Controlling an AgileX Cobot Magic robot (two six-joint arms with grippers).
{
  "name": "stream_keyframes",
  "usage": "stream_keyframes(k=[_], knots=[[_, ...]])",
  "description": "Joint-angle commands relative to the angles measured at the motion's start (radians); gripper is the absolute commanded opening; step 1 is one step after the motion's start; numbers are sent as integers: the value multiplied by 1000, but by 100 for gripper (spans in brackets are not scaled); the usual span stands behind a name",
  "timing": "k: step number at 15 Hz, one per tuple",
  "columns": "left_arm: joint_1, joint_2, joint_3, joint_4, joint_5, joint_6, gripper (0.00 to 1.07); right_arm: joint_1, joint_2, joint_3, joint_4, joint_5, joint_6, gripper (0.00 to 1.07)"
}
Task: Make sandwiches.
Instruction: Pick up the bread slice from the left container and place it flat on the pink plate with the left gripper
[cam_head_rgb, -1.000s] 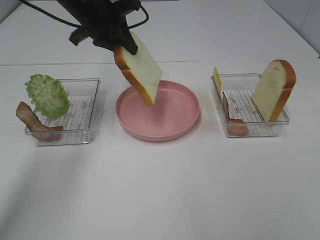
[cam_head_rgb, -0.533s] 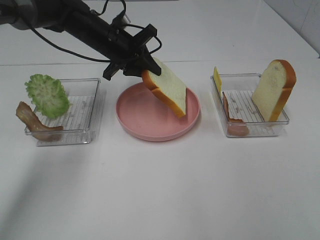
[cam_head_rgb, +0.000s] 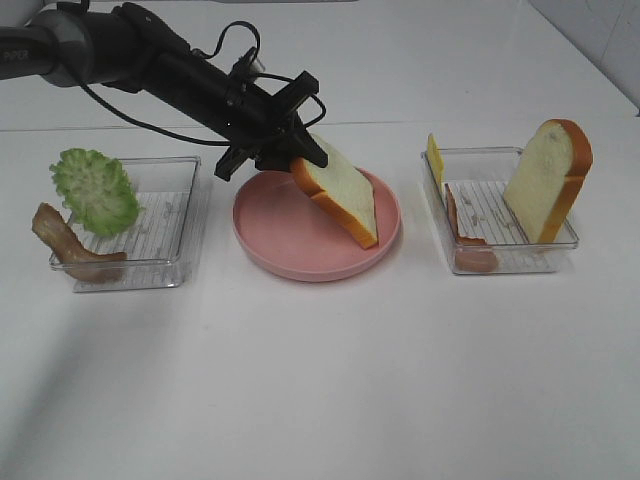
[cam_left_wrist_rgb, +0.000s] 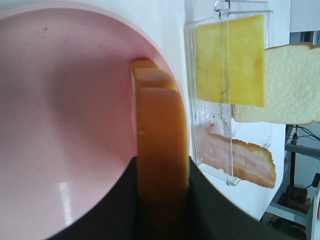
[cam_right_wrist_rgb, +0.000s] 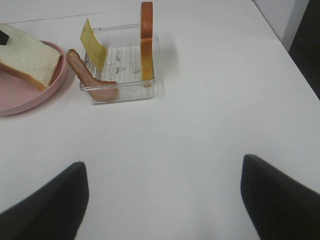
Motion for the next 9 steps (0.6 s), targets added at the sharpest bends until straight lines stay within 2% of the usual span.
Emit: stream_keyframes(k=[1,2,3,5,6,9], knots=[[-10,4,2,4,48,2,27,-5,-12,3,-2,1,-2,78],[-10,4,2,6,55,2,34,-5,-12,3,-2,1,-2,78],[-10,4,2,6,76,6,51,-5,-12,3,-2,1,-2,78],[-10,-12,2,41,76,37,80,-5,-12,3,-2,1,-2,78],[-10,-26,2,75,76,56,85,-5,-12,3,-2,1,-2,78],[-20,-73,-2,219,76,56,85,-5,-12,3,-2,1,-2,78]])
